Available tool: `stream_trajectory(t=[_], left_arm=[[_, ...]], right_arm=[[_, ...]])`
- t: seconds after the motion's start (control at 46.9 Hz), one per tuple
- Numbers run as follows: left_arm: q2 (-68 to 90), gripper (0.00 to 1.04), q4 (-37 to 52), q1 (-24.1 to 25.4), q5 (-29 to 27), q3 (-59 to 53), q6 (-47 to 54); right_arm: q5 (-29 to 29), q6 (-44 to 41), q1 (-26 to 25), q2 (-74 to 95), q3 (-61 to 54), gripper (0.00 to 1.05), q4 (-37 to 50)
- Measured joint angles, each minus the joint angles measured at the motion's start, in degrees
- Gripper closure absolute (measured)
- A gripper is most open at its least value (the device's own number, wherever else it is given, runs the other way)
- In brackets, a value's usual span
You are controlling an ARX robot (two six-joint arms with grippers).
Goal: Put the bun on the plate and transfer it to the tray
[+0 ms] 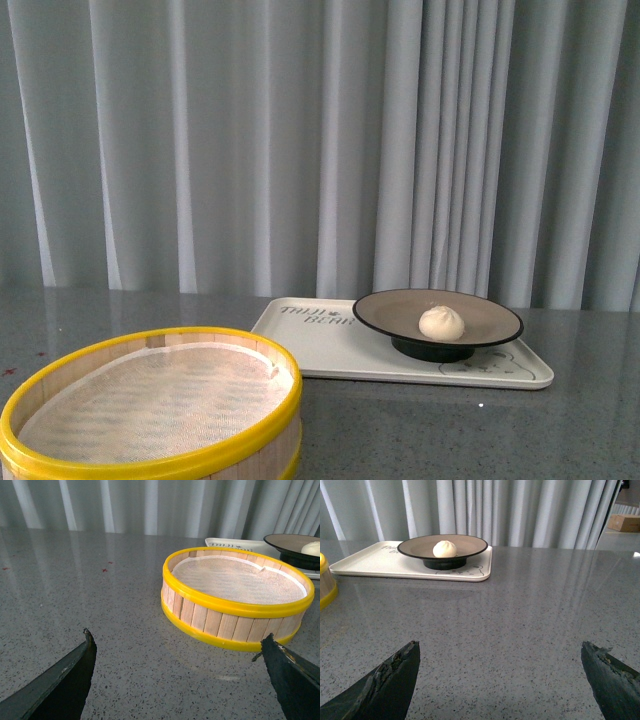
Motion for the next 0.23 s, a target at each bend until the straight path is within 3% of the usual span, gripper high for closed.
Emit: stream_trajectory(t=[0.235], left_arm=[[0.00, 0.07, 0.00, 0.00, 0.00, 0.00, 0.00]], right_arm=[[0.00, 0.00, 0.00, 0.00, 0.00, 0.09, 0.00]])
